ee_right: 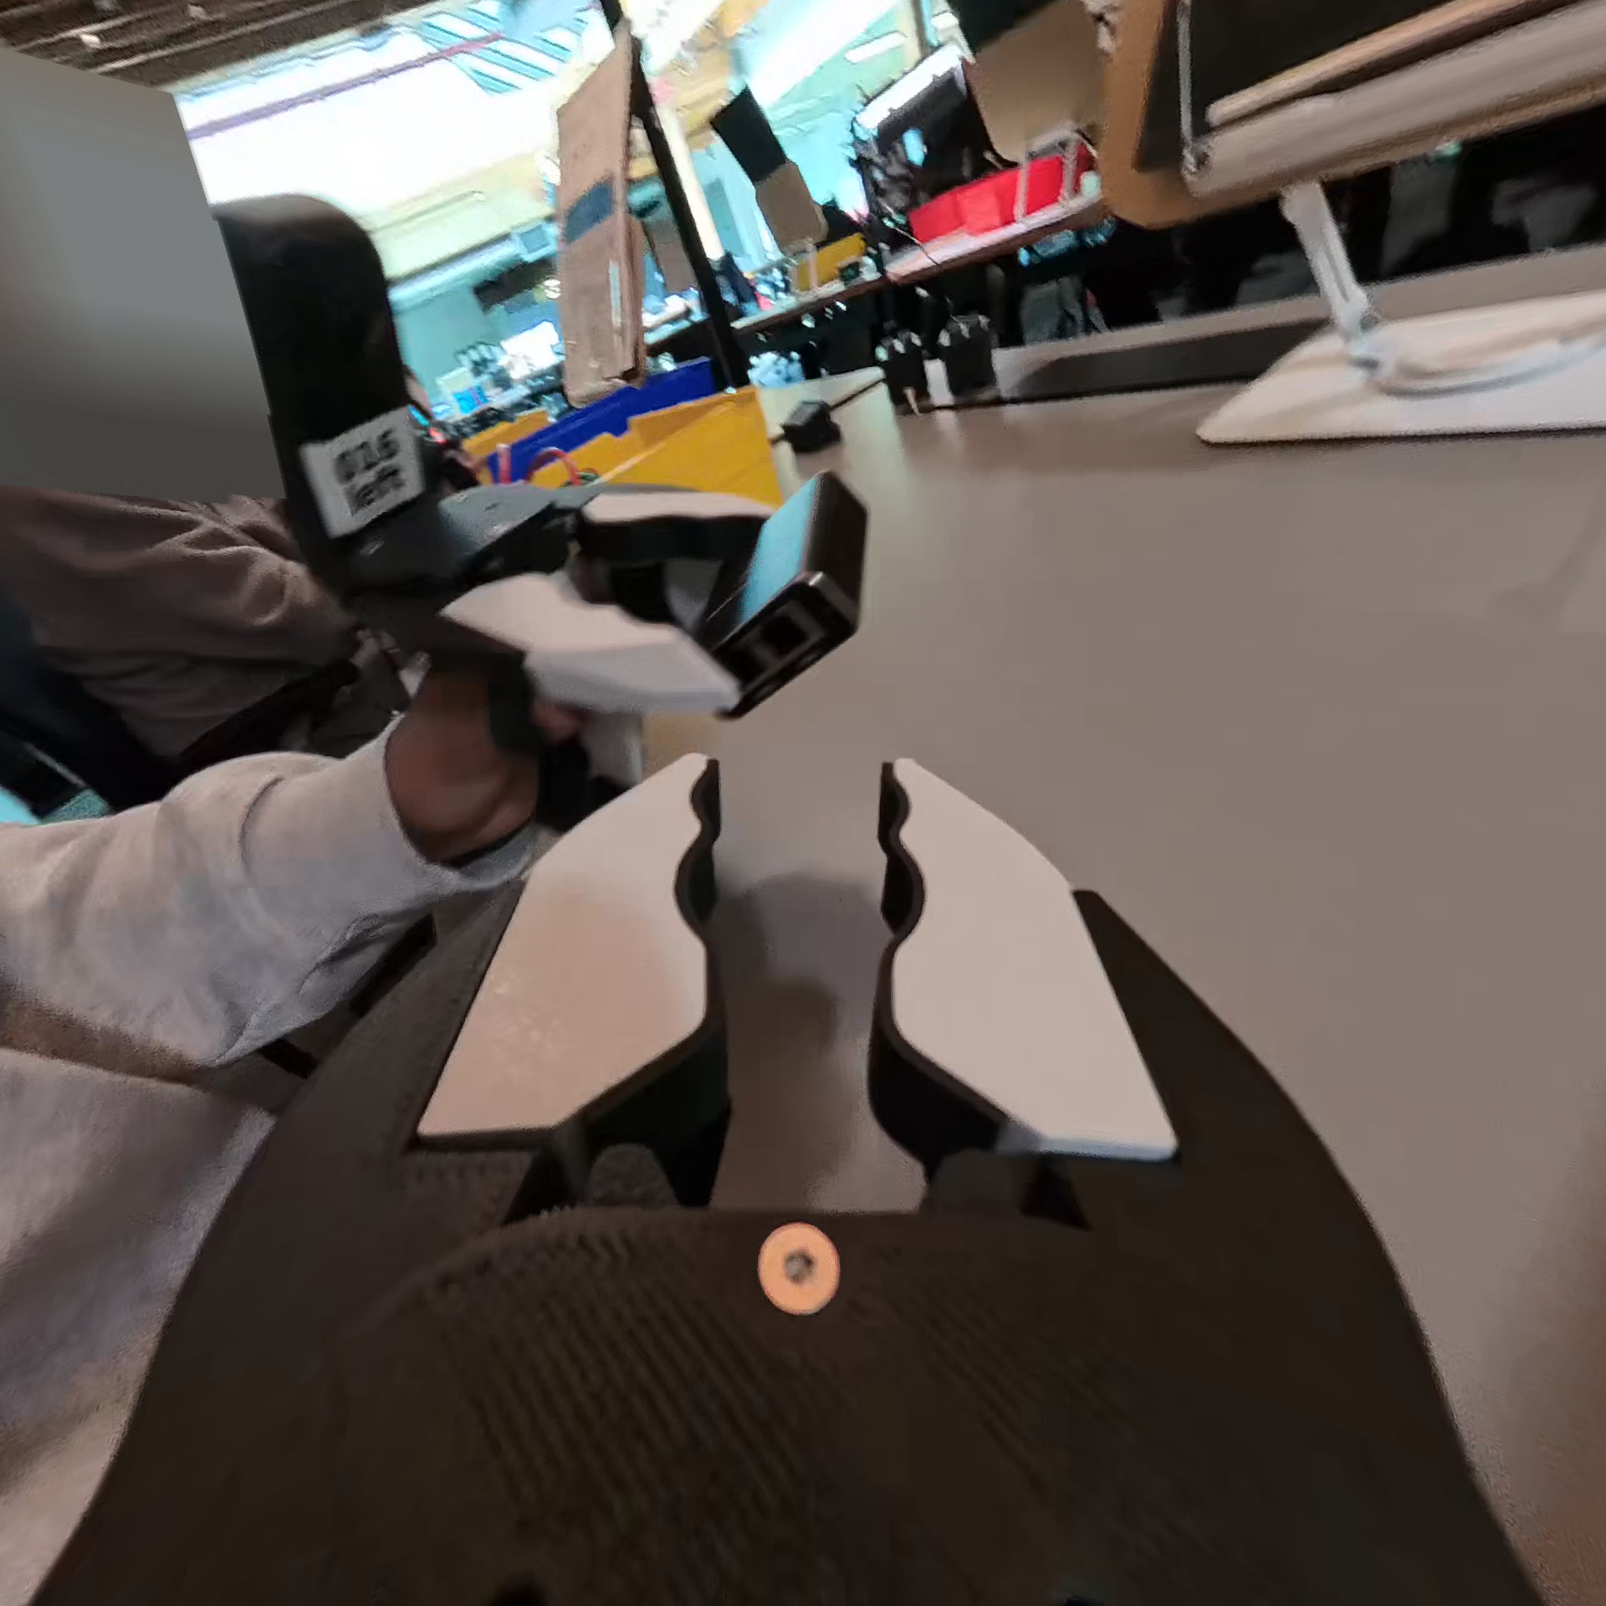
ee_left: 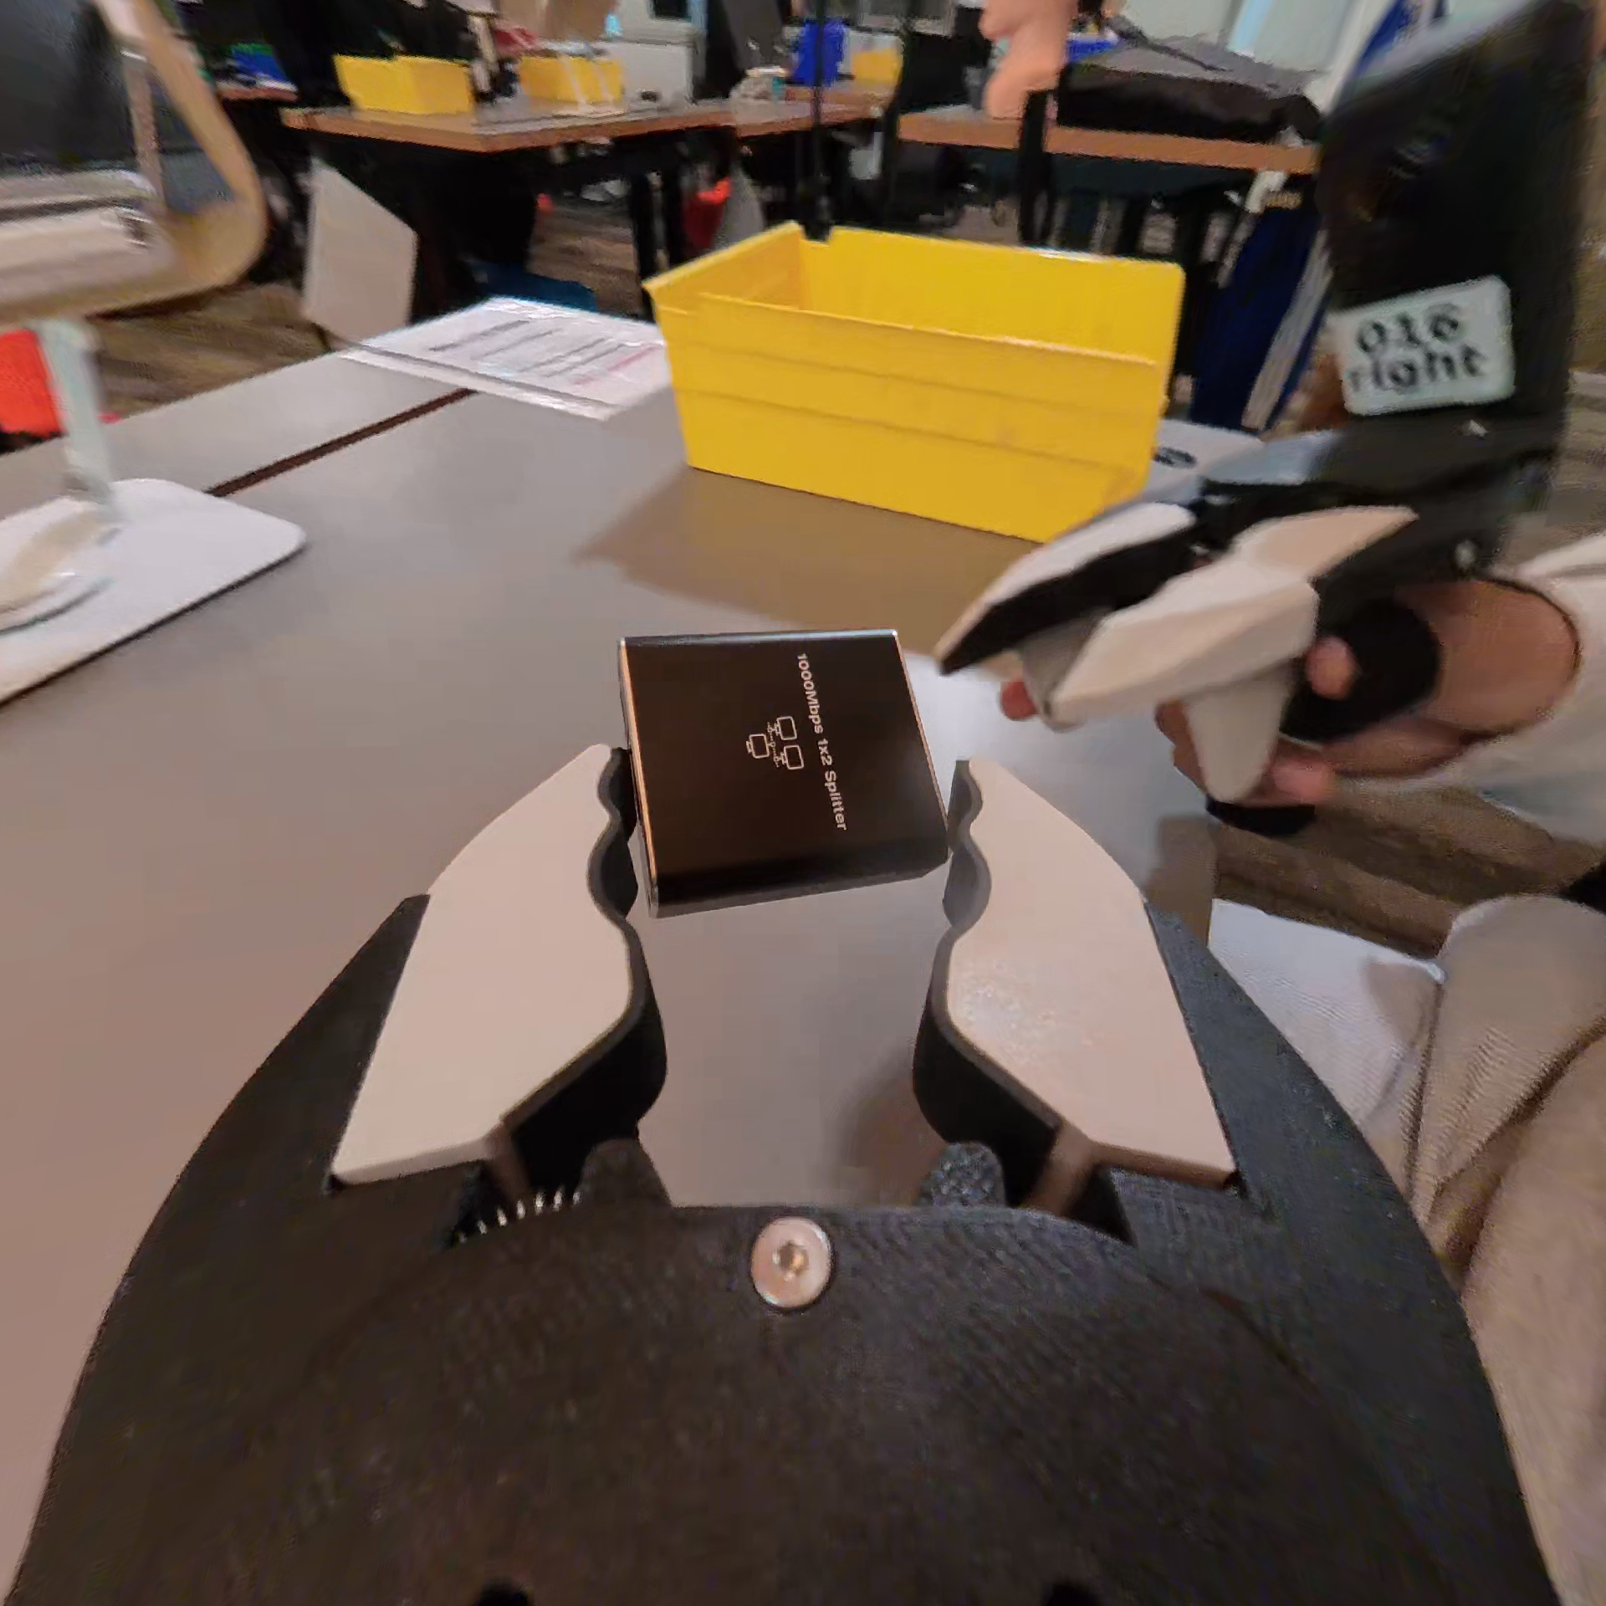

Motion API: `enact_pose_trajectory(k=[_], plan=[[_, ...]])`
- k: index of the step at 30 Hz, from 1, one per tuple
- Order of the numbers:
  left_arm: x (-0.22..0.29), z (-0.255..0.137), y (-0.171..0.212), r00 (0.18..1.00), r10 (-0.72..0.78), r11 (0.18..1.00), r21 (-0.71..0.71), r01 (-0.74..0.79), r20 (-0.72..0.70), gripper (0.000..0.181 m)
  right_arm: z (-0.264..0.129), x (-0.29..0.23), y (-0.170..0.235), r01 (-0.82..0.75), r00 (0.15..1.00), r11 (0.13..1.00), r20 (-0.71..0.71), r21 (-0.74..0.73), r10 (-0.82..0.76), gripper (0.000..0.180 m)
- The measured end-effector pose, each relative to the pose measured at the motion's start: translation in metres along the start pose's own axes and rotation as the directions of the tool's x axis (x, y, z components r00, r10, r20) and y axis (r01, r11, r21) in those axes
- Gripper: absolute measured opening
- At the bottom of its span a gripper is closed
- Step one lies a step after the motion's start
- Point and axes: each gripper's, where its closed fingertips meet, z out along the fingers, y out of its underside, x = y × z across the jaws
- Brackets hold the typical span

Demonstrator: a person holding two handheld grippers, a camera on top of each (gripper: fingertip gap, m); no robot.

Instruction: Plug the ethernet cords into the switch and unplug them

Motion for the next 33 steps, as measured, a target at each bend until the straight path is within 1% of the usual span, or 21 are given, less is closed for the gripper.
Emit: enact_pose_trajectory(k=[1,4,6,8,13,15,17,19,20,23,25,27,30,33], plan=[[0.003,0.003,0.005,1.0,0.018,1.0,-0.018,-0.018,-0.006,0.07,0.001,0.005,0.002,-0.023,1.0,1.0,-0.008,-0.01,0.023,0.041],[0.014,0.01,0.014,0.998,0.02,0.999,-0.027,-0.022,-0.058,0.07,0.004,0.009,0.006,-0.122,0.992,0.992,0.02,-0.027,0.122,0.041],[0.025,0.014,0.014,0.995,0.013,1.0,-0.023,-0.015,-0.101,0.07,0.007,0.008,0.012,-0.185,0.981,0.981,0.049,-0.056,0.188,0.041],[0.025,0.016,0.014,0.996,0.052,0.998,-0.021,-0.054,-0.074,0.07,0.009,0.007,0.015,-0.223,0.971,0.972,0.069,-0.074,0.228,0.045],[0.026,0.017,0.019,0.994,0.065,0.997,-0.029,-0.068,-0.093,0.07,0.01,0.003,0.019,-0.319,0.935,0.942,0.132,-0.102,0.33,0.04],[0.027,0.018,0.022,0.991,0.106,0.993,-0.049,-0.111,-0.087,0.07,0.01,-0.003,0.018,-0.357,0.912,0.928,0.177,-0.109,0.371,0.042],[0.031,0.02,0.024,0.985,0.148,0.986,-0.063,-0.154,-0.092,0.07,0.011,-0.004,0.021,-0.368,0.903,0.921,0.184,-0.128,0.387,0.042],[0.036,0.022,0.026,0.978,0.184,0.979,-0.072,-0.192,-0.1,0.07,0.011,-0.001,0.022,-0.368,0.904,0.919,0.175,-0.14,0.389,0.035],[0.036,0.023,0.027,0.975,0.199,0.975,-0.079,-0.207,-0.095,0.07,0.01,0.001,0.023,-0.366,0.905,0.919,0.174,-0.149,0.389,0.026],[0.038,0.024,0.028,0.971,0.216,0.971,-0.082,-0.224,-0.102,0.071,0.008,0.002,0.025,-0.366,0.901,0.913,0.18,-0.179,0.396,0.025],[0.04,0.021,0.024,0.972,0.194,0.978,-0.054,-0.202,-0.134,0.071,0.007,0.003,0.023,-0.348,0.906,0.92,0.19,-0.178,0.379,0.024],[0.038,0.015,0.018,0.977,0.142,0.989,-0.005,-0.145,-0.157,0.073,0.004,0.005,0.023,-0.3,0.925,0.936,0.182,-0.184,0.332,0.024],[0.032,0.007,0.008,0.973,-0.007,0.998,0.062,0.022,-0.231,0.08,0.001,0.009,0.021,-0.214,0.953,0.958,0.173,-0.193,0.248,0.024],[0.031,0.001,0.002,0.935,-0.128,0.982,0.088,0.166,-0.332,0.083,-0.002,0.001,0.016,-0.145,0.958,0.973,0.222,-0.179,0.184,0.024]])
